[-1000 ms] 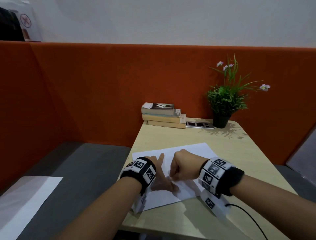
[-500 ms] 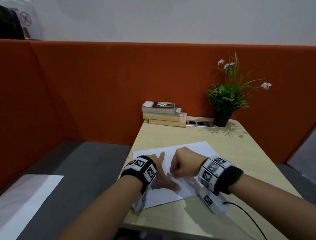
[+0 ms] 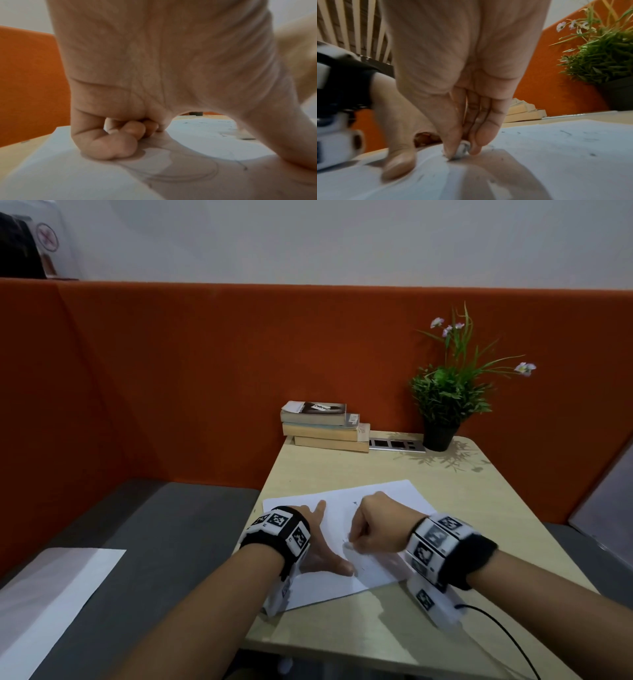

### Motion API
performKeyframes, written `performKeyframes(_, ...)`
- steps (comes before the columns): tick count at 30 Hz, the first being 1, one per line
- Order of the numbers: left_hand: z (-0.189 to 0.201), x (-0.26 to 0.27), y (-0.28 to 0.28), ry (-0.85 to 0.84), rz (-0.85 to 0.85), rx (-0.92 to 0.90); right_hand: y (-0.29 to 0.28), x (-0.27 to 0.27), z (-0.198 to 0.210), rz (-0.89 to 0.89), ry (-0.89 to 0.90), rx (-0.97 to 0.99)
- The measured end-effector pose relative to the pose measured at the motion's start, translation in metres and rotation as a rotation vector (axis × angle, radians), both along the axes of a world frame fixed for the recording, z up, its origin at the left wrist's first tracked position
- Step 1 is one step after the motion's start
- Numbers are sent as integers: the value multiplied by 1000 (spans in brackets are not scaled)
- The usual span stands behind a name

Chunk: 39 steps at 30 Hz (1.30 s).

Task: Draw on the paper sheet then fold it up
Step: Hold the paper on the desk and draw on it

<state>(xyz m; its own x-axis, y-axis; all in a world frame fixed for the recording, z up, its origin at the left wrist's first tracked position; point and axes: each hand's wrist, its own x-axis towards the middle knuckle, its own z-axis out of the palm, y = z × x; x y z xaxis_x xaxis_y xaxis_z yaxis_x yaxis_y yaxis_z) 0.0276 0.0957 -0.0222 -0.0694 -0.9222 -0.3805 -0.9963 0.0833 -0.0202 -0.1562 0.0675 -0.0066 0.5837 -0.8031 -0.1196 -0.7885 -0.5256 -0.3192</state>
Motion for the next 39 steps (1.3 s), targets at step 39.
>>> performKeyframes(39, 57, -11, -8, -55, -95, 135, 2, -46, 22, -54, 173, 30)
